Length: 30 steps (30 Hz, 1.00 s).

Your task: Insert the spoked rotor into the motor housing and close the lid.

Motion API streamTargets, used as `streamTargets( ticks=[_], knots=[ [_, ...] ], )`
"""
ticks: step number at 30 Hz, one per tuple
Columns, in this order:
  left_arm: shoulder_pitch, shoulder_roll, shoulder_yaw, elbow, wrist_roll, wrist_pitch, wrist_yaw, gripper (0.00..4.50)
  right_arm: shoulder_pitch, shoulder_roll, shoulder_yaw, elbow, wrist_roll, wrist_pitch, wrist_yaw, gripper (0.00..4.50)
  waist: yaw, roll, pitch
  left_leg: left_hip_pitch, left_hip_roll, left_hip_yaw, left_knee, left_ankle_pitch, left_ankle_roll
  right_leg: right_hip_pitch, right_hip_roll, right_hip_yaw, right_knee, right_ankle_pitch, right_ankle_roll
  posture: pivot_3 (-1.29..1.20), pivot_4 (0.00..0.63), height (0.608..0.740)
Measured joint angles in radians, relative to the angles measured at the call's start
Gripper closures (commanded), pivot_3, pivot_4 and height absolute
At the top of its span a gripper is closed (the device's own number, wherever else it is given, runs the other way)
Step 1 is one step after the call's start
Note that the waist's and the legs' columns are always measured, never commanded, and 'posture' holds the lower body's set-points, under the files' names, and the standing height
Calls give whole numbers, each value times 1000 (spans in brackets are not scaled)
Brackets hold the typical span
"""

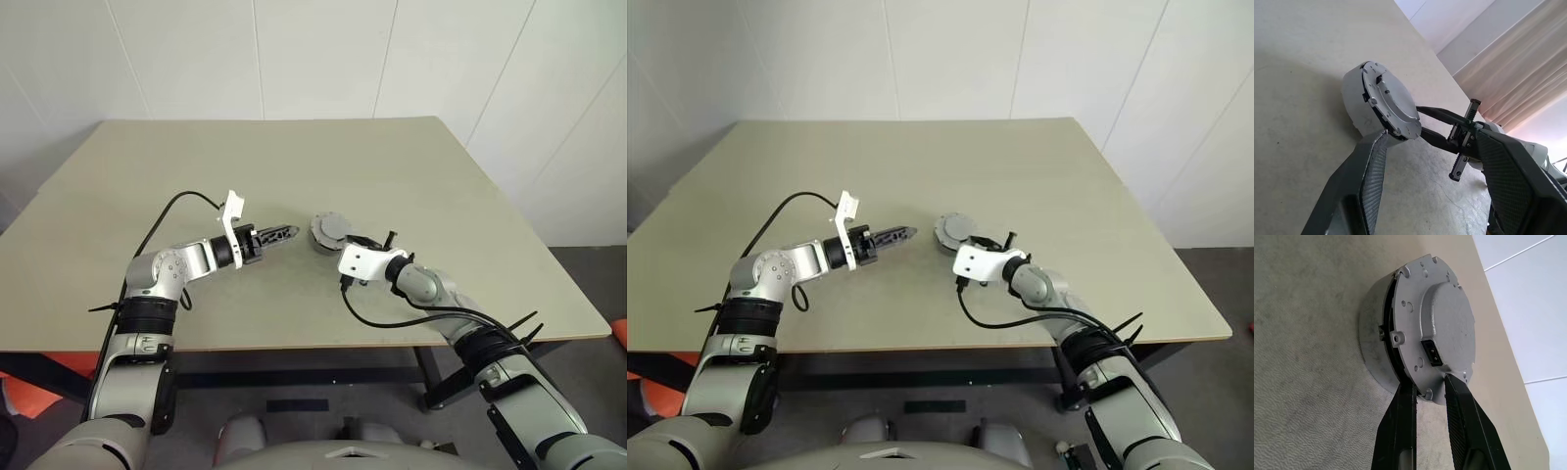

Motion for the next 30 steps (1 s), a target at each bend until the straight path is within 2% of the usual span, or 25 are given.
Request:
streamTargets(
  ticks=[5, 9, 13, 23, 30],
  knots=[
    [0, 1, 0, 3, 0, -1, 0, 1472, -5, 32, -46, -25, 84, 33, 42, 3469, -1, 3, 10, -5, 3, 0, 0, 0, 0, -6, 4, 2, -2, 7, -7, 0, 0, 740],
    [-1, 0, 0, 6, 1, -2, 0, 1472, -44, 63, -65, -61, 119, 90, 74, 3469, 1, 6, 15, -20, 4, 0, 1, 1, -1, -22, 6, 2, 0, 15, -15, 0, 0, 740],
    [-1, -2, 0, 14, 2, -8, 0, 1472, -92, 71, -75, -84, 126, 115, 79, 3469, 1, 6, 17, -35, 2, -1, 3, 4, 0, -34, 6, 2, 0, 21, -11, 0, 0, 740],
    [-1, -3, 0, 17, 2, -13, 0, 1472, -115, 43, -61, -105, 115, 112, 139, 3469, 13, 6, 21, -38, 0, -2, 5, -1, 0, -33, 6, 2, -2, 22, -9, 0, 0, 740],
    [-1, -2, 0, 19, 5, -13, 0, 1472, -81, 5, -53, -125, 113, 104, 185, 3469, 25, 6, 21, -33, 2, -2, 8, -1, 0, -28, 6, 2, 0, 23, -7, 0, 0, 740]
  ],
)
